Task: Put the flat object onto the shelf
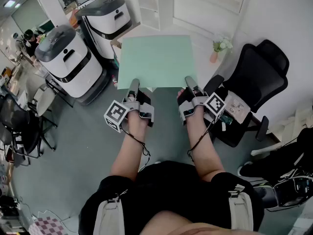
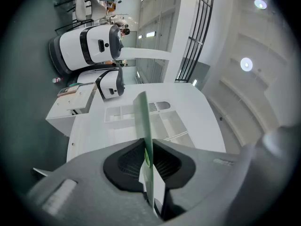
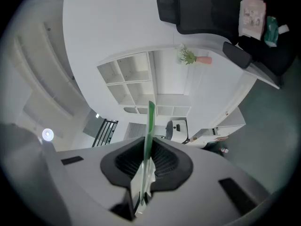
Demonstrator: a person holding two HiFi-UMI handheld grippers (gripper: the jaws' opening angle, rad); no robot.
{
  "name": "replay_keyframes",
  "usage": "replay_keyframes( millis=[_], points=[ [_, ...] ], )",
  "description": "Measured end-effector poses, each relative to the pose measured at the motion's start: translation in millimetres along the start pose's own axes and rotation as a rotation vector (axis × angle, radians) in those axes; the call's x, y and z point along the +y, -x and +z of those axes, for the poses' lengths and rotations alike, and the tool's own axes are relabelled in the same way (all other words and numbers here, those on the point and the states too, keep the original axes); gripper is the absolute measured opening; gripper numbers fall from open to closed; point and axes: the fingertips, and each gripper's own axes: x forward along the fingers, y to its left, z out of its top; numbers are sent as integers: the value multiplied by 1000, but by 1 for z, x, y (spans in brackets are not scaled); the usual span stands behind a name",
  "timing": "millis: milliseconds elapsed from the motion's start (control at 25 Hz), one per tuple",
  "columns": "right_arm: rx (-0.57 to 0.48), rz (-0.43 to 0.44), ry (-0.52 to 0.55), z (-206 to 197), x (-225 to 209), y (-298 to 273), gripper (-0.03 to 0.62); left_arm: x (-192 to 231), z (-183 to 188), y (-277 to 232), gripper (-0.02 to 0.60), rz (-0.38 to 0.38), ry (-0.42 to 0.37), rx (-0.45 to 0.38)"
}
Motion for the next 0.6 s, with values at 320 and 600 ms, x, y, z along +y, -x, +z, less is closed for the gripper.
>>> replay_keyframes(
  millis=[320,600],
  points=[
    [5,15,51,-21,14,24,41,-6,5,33,40,1,20,-16],
    [-7,-3,5,-39,9,30,51,-7,17,45,41,-6,20,-19]
  ],
)
